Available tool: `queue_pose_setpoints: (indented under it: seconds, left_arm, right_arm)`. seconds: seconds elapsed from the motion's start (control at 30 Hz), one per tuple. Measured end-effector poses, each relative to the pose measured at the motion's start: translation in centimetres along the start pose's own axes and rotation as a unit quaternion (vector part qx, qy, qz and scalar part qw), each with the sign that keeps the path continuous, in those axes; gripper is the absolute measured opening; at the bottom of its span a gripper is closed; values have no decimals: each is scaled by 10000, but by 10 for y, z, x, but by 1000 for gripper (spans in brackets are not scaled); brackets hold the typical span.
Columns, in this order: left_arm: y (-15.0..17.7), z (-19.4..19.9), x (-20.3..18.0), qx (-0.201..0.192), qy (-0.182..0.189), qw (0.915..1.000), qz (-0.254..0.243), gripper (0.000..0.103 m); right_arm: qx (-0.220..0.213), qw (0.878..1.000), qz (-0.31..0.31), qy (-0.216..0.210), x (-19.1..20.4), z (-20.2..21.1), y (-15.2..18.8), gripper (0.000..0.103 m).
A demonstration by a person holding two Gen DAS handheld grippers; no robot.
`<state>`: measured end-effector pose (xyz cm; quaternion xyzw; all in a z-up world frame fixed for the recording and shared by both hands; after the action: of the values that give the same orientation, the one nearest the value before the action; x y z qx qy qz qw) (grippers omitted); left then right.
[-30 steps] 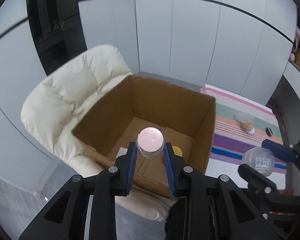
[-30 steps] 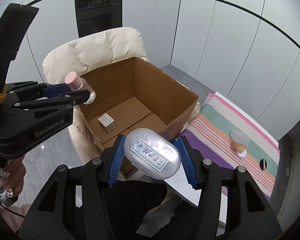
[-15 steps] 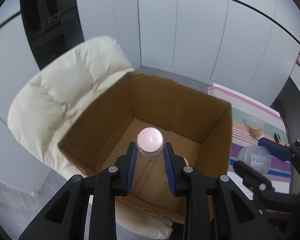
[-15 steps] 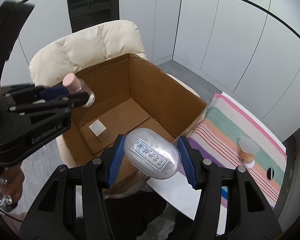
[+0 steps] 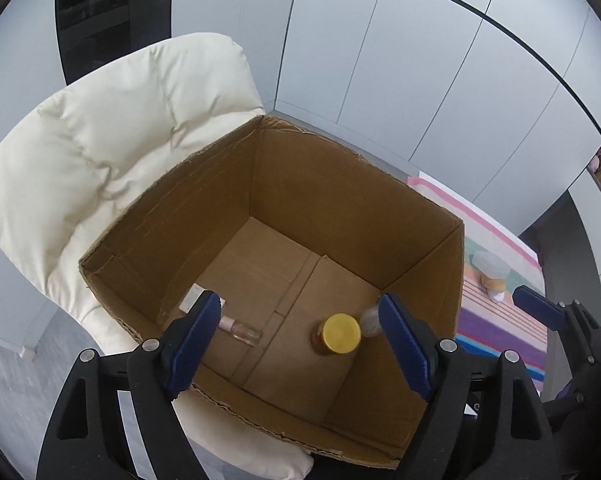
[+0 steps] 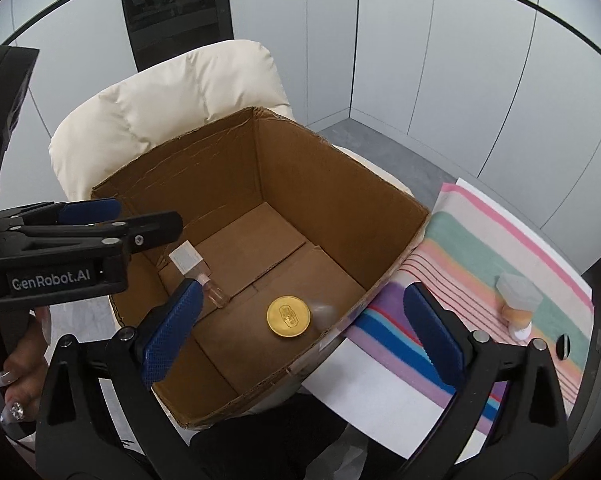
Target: Organize objects
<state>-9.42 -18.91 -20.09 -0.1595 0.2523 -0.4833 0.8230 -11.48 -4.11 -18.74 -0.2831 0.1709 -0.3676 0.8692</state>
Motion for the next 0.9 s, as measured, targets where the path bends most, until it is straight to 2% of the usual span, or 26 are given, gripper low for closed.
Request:
queue_pose_setpoints:
  seconds: [0.6, 0.9]
  left_arm:
    - [2, 6, -5, -92, -214, 9994, -240, 83]
    - [9, 9, -11, 94, -198, 9990, -383, 83]
  right_arm:
    - [74, 9998, -152, -41, -4, 3, 5, 102]
    - [144, 9997, -216, 0, -7, 7, 8, 102]
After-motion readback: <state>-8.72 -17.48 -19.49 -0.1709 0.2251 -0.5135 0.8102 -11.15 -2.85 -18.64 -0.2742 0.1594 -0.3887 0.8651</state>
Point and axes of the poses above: each gripper's, at about its wrist camera, not at the fingertips, and z roughly against the way its jaws point, x to its left, y to its underside, the point moved 4 cm from there along -z, roughly the way its jaws point, and after that the axes turned 10 degrees about z, right-handed, at the moved point
